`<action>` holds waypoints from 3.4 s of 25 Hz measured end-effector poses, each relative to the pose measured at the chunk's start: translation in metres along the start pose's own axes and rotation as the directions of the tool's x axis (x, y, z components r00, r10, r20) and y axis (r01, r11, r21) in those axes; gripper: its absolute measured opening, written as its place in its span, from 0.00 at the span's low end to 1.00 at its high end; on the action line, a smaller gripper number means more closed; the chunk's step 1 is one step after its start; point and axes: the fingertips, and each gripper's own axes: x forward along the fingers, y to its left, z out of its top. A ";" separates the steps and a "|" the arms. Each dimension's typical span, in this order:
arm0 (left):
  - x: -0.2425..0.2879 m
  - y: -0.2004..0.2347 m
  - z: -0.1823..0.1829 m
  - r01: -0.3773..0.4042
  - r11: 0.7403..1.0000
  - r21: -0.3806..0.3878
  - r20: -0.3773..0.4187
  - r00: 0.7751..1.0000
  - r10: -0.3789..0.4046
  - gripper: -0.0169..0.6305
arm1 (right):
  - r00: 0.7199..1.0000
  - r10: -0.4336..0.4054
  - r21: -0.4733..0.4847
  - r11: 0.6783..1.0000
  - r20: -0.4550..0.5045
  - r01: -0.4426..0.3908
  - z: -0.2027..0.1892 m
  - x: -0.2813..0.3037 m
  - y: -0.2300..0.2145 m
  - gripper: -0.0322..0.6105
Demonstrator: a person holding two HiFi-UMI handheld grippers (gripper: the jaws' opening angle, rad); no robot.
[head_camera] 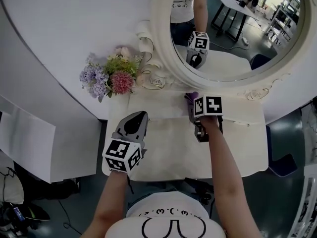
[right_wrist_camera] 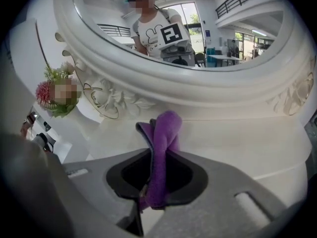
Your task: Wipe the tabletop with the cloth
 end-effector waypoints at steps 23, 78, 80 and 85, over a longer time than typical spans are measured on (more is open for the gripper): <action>-0.038 0.047 -0.012 -0.087 0.993 -0.085 0.028 0.996 0.089 0.02 | 0.960 0.278 0.137 0.952 -0.020 -0.273 0.007 0.044 0.140 0.16; 0.060 -0.162 -0.049 -0.002 0.998 -0.064 -0.043 0.999 -0.001 0.02 | 0.821 0.456 0.279 0.785 0.345 -0.553 -0.070 -0.120 -0.065 0.16; 0.068 -0.181 -0.049 0.014 0.999 -0.048 -0.047 0.999 -0.016 0.02 | 0.838 0.413 0.262 0.816 0.358 -0.514 -0.077 -0.128 -0.086 0.16; 0.085 -0.223 -0.050 0.040 0.999 -0.018 -0.054 0.998 -0.041 0.02 | 0.875 0.314 0.199 0.893 0.368 -0.404 -0.090 -0.151 -0.143 0.16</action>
